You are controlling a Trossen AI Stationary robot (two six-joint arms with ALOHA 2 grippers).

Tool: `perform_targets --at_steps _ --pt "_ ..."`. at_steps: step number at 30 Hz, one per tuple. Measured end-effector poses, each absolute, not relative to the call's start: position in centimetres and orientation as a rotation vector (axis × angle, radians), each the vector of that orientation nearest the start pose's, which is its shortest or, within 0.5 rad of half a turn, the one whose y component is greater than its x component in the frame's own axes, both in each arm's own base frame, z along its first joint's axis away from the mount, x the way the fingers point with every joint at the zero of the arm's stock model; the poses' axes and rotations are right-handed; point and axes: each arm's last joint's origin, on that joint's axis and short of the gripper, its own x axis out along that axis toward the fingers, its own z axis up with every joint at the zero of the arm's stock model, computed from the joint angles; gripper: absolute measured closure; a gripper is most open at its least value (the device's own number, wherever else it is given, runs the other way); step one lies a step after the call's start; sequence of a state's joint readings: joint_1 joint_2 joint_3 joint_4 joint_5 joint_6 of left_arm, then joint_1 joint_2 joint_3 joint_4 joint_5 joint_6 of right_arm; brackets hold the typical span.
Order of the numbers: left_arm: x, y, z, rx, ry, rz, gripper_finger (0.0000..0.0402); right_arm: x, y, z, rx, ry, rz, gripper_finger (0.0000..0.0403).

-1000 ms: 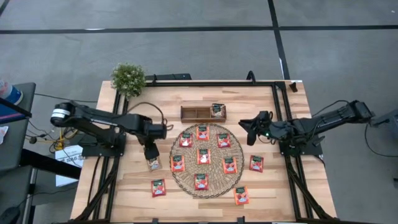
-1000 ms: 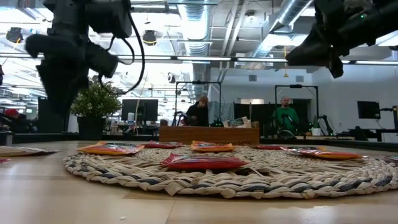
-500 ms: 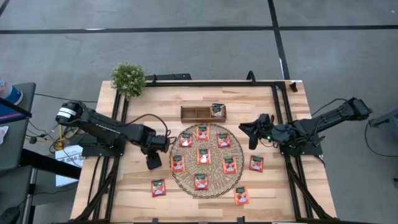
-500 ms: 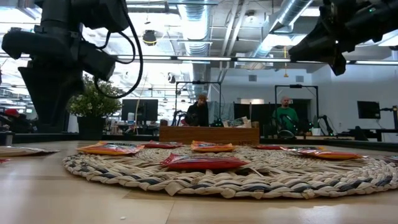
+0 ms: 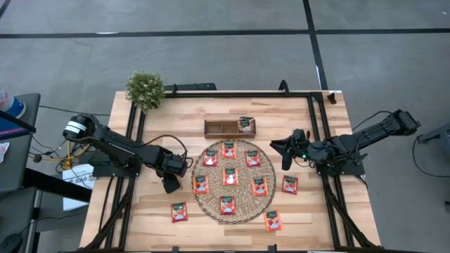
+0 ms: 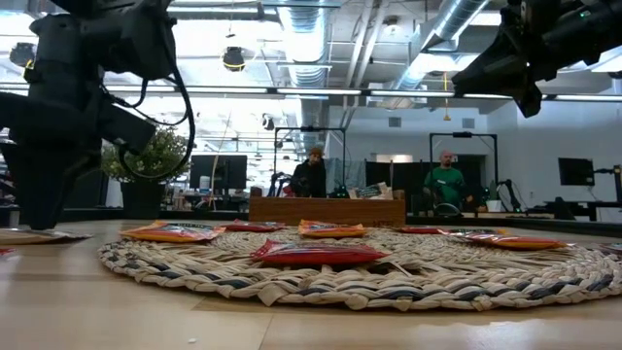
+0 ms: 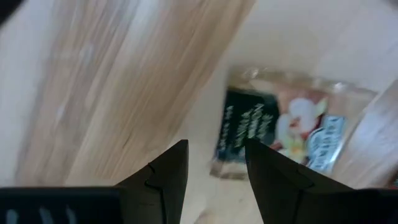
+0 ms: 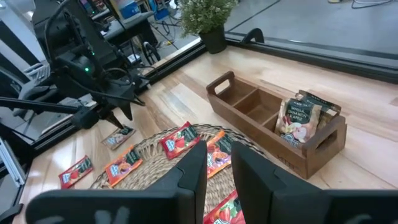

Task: Pick & Place Tea
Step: Put the brown tea bag into the right section of the wooden organizer

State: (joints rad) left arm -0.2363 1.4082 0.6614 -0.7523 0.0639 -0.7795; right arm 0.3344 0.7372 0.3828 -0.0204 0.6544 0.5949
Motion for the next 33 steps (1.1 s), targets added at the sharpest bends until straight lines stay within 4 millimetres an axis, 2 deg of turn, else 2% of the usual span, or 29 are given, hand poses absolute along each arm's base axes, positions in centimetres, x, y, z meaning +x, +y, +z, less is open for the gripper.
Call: perform_targets --at_steps 7,33 --pt "20.65 -5.19 14.62 -0.527 1.425 0.306 0.0250 15.65 3.57 21.90 0.405 0.225 -0.402 0.0337" --pt "20.42 -4.86 14.14 -0.446 1.439 0.395 0.0250 15.66 3.56 21.92 0.388 0.227 -0.400 0.0337"
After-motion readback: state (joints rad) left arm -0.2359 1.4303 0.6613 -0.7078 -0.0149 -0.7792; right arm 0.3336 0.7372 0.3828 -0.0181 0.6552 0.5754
